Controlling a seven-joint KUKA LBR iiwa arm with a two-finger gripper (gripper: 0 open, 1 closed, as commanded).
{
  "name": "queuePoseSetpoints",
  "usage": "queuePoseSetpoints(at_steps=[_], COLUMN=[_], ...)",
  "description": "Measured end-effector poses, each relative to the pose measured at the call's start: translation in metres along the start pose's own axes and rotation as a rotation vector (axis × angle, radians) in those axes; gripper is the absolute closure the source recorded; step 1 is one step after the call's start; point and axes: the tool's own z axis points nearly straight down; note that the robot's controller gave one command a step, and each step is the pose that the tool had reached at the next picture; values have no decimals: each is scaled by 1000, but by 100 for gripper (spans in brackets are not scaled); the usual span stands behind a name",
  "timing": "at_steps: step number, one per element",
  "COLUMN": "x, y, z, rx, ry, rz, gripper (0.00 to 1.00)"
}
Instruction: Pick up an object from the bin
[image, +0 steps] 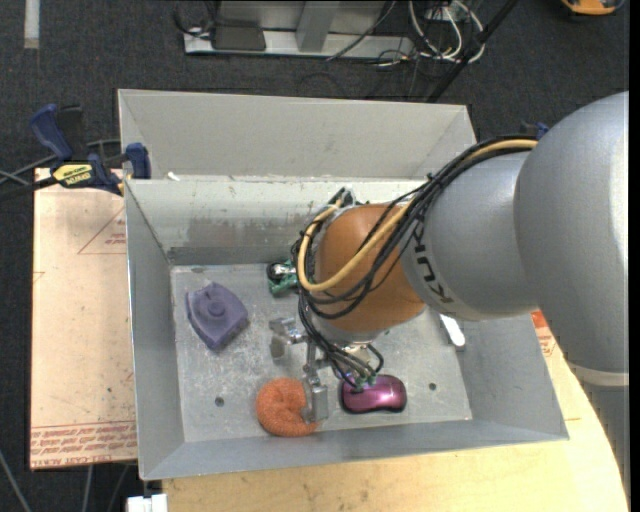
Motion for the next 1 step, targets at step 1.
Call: queuePoseSetpoints(at_steps=[1], x=[7], y=[-23], z=[12], rx=[-2], ry=[3], rz=[-383], gripper=[100])
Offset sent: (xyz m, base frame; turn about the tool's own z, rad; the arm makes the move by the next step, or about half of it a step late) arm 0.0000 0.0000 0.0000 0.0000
